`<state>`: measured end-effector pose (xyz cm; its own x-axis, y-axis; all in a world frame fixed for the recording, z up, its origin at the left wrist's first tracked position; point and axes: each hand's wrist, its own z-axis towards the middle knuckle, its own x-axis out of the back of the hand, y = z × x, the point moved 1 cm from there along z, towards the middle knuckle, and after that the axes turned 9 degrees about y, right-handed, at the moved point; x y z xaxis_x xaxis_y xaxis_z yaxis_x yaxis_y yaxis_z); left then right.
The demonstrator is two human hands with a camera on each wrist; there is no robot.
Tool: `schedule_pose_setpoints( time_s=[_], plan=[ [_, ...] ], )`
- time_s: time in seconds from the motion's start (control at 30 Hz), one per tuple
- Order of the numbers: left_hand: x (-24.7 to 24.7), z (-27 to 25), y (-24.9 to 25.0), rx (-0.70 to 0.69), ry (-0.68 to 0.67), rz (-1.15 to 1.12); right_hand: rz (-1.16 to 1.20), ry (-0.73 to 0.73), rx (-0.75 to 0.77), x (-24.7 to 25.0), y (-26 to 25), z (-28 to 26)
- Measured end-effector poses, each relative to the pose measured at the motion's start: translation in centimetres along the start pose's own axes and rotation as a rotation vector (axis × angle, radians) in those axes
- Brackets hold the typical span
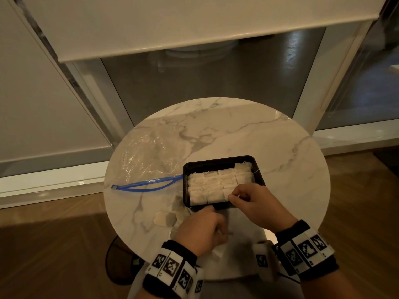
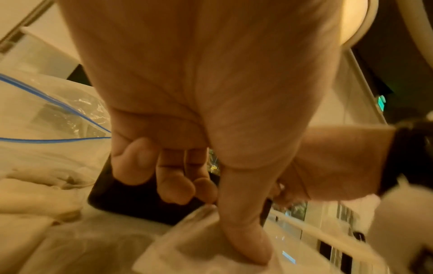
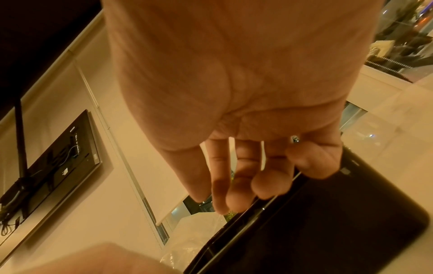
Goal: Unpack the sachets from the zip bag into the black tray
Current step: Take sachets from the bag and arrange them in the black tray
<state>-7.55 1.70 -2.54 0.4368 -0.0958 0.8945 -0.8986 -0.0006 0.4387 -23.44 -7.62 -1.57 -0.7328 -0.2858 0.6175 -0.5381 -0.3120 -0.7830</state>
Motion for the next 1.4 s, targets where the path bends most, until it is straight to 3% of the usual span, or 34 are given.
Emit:
schedule_pose_setpoints(
  time_s=[0.1, 0.17, 0.33, 0.4, 0.53, 0.6, 0.7, 0.83, 0.93, 1.1, 1.4],
  plan=[
    [1.7, 0.0, -0.2, 0.026, 0.091, -0.239, 0.028, 0.0, -0.006, 0.3, 0.0, 0.0],
    [2.9, 0.1, -0.3, 0.065, 0.233, -0.454, 0.078, -0.015, -0.005, 0.7, -0.2, 0.0],
    [4.8, 0.4, -0.1, 0.172, 0.47, -0.795, 0.434, -0.197, 0.05, 0.9, -1.6, -0.5],
    [5.2, 0.4, 0.3, 0.202, 0.504, -0.895, 0.399, -0.16, 0.094, 0.5, -2.0, -0.7],
    [5.3, 0.3, 0.9, 0.219, 0.477, -1.057, 0.349, 0.101, 0.209, -0.2, -2.7, -0.4],
    [5.0, 0.3, 0.7, 0.235, 0.488, -1.044, 0.392, 0.165, 0.191, -0.1, -2.7, -0.3],
    [4.7, 0.5, 0.0, 0.24, 0.523, -0.94, 0.415, 0.114, 0.128, 0.2, -2.5, -0.2],
    [4.7, 0.6, 0.0, 0.173, 0.444, -0.905, 0.489, 0.013, 0.082, 0.1, -2.5, -0.2],
    [4.8, 0.5, 0.3, 0.16, 0.486, -0.878, 0.518, 0.031, 0.058, 0.1, -2.6, -0.3],
    [4.7, 0.6, 0.1, 0.222, 0.575, -1.002, 0.587, 0.11, -0.016, 1.1, -2.6, -0.2],
    [3.8, 1.3, 0.6, 0.237, 0.558, -1.015, 0.533, 0.064, -0.034, 2.4, -2.1, 0.1]
  ],
)
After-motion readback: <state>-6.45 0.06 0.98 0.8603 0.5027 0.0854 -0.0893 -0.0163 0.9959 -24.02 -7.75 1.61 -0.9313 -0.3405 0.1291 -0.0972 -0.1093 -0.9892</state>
